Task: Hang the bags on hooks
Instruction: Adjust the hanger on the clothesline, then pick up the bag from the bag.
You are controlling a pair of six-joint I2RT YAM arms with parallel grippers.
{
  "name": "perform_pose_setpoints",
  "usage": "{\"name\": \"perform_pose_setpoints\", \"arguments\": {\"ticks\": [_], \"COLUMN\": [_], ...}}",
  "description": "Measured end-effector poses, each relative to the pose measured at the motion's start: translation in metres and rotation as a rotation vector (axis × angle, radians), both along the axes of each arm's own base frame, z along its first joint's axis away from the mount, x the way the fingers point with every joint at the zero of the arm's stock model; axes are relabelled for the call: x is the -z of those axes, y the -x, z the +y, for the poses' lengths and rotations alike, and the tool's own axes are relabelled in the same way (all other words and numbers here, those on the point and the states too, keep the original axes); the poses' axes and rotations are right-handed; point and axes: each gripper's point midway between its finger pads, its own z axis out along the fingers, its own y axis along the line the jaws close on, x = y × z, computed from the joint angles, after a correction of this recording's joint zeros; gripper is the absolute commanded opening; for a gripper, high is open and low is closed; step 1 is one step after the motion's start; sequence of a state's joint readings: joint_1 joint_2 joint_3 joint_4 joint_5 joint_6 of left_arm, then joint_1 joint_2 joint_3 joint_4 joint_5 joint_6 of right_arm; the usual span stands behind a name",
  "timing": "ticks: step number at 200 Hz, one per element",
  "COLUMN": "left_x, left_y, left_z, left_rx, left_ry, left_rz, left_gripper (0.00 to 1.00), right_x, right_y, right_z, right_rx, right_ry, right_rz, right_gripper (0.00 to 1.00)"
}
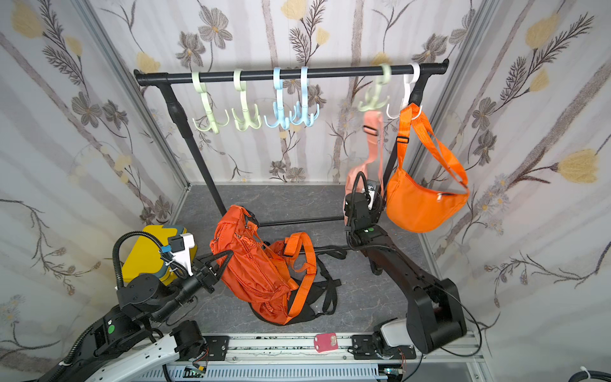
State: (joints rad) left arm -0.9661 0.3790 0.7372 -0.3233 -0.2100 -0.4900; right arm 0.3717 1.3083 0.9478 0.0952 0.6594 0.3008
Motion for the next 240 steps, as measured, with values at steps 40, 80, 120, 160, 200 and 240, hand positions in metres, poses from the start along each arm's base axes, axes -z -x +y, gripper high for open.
{"name": "perform_pose_setpoints", "arguments": {"ticks": [40, 80, 120, 160, 200, 240], "left_x": [0.009, -0.009, -0.012, -0.019, -0.015, 0.021], "left_y": [-0.004, 0.001, 0.004, 0.008, 0.010, 0.010], "left_z": [-0.006, 0.001, 0.008, 0.013, 0.017, 0.021], "left_rx": [0.002, 0.001, -0.007, -0.006, -0.008, -0.027], "left_ry": [-0.036, 0.011, 0.025, 0.028, 0.000, -0.069], "left_rz": [0.007, -0.025, -0.035, -0.043, -0.026, 0.102], "left_gripper": [0.00, 0.00, 0.00, 0.00, 0.00, 0.00], "right_x": [-0.014, -0.020, -0.033, -0.029, 0.022, 0.085], "right_y": [0.021, 0.044, 0.088, 0.114, 0.119, 0.145], "right_z": [0.068, 0.133, 0.181, 0.203, 0.232, 0.269], "right_rx": [-0.351, -0.632, -0.838, -0.998, -1.150, -1.327], "right_ry": [-0.030, -0.016, 0.027, 0.056, 0.103, 0.120], "right_rz": [-0.043, -0.050, -0.097, -0.106, 0.054, 0.245], "right_gripper": [0.97, 0.99, 0.98, 0.99, 0.95, 0.96]}}
